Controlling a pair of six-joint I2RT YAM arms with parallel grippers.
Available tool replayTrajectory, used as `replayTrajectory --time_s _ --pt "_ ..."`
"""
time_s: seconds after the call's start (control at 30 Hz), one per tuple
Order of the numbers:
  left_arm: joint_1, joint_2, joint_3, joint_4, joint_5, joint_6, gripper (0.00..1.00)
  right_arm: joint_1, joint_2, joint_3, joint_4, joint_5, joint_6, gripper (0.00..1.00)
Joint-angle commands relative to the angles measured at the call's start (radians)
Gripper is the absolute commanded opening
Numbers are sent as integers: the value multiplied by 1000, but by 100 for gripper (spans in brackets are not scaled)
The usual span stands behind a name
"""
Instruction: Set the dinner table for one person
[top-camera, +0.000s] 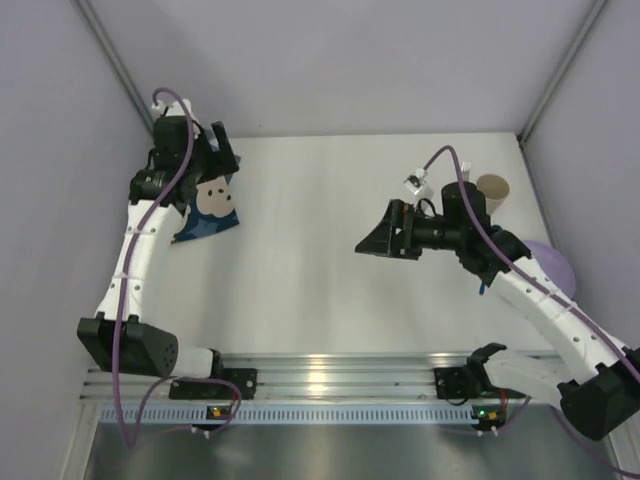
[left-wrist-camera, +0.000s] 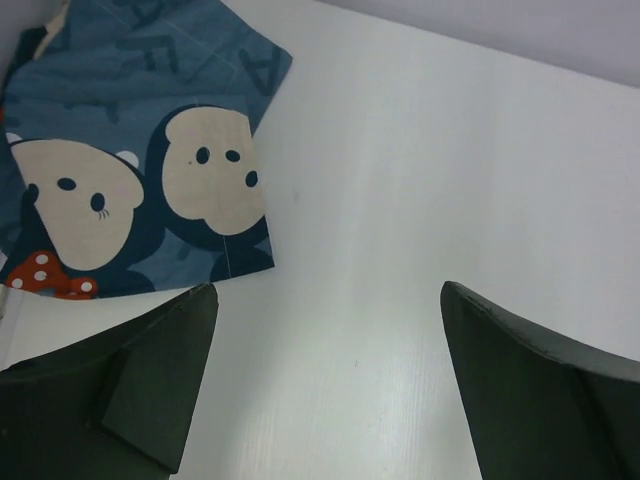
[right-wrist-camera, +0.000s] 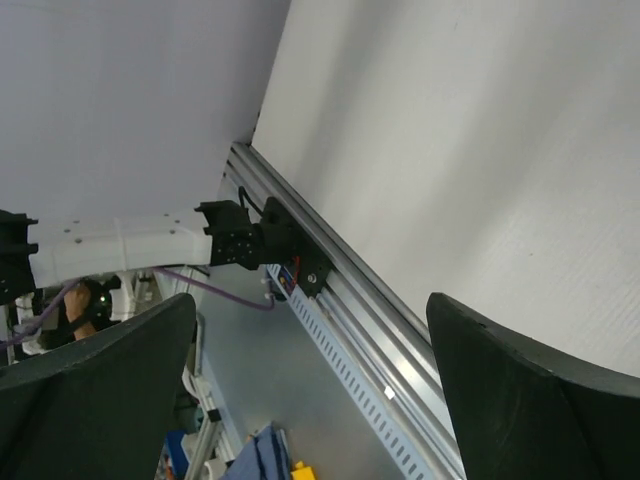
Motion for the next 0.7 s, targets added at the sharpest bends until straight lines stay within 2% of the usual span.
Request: replayTrajectory --time_s 0.0,0.07,0.13,0.2,0.23,0.33,0.47,0.57,0.67 --pt "5 -99 41 -40 -92 -46 98 11 -30 65 -105 24 -107 100" --pt "9 -108 -66 -36 -99 -129 98 11 -47 46 -112 15 -116 100" --pt "18 -108 -138 -10 18 -99 93 11 -50 20 -115 -1 -116 100" --pt "18 -145 -178 -25 -5 -127 94 13 -53 31 -140 1 -127 100" --pt "18 -176 -223 54 -8 -129 95 13 -54 39 -158 5 -148 100" --pt "20 -340 -540 278 -59 -152 98 11 -67 51 -187 8 -168 100" --pt "37 -322 -579 199 -74 -175 98 11 -76 65 -235 30 -193 100" --pt "37 -167 -555 130 -28 -151 89 11 -94 65 -266 62 -199 100" --pt "37 -99 -548 137 -43 -152 87 10 -113 69 -312 102 -208 100"
